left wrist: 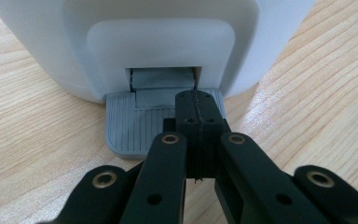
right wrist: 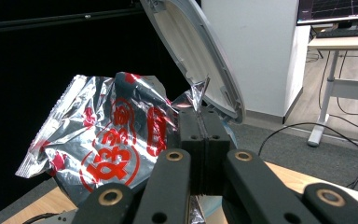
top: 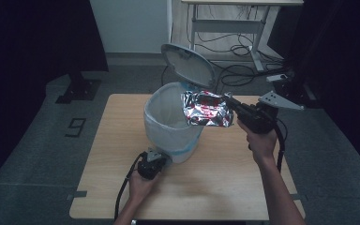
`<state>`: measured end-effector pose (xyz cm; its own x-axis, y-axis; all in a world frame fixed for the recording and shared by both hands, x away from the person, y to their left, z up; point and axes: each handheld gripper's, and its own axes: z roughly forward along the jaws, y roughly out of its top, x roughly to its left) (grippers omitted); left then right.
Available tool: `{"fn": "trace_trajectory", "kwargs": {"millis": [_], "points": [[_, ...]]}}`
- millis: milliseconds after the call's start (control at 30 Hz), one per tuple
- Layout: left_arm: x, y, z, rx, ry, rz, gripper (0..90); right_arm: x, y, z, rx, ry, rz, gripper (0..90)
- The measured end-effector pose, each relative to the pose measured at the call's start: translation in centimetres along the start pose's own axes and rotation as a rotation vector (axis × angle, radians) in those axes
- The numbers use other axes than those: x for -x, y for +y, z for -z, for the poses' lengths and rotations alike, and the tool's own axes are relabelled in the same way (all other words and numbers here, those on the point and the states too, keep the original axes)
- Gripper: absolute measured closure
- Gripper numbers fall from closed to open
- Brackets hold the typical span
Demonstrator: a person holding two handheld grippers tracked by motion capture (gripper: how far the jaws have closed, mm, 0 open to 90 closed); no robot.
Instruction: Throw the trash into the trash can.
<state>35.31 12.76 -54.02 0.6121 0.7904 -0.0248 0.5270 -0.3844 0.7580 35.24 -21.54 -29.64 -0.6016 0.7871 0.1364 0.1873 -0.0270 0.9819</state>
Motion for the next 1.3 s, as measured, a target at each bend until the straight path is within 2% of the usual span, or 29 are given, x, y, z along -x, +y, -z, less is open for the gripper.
{"fn": "trace_trajectory", "kwargs": {"millis": [500,1033,1300], "points": [[0.0,0.0,0.0,-0.001,0.0,-0.002,90.0,0.0,0.1,-1.3,-0.005,-0.005,-0.011,89.6],[0.0,0.0,0.0,0.0,-0.002,0.001,90.0,-1.0,0.7,-3.2,-0.021,-0.002,0.013,89.6],[0.0,0.0,0.0,0.0,-0.002,0.0,90.0,-1.0,0.6,-4.0,-0.027,-0.01,0.007,89.6]]}}
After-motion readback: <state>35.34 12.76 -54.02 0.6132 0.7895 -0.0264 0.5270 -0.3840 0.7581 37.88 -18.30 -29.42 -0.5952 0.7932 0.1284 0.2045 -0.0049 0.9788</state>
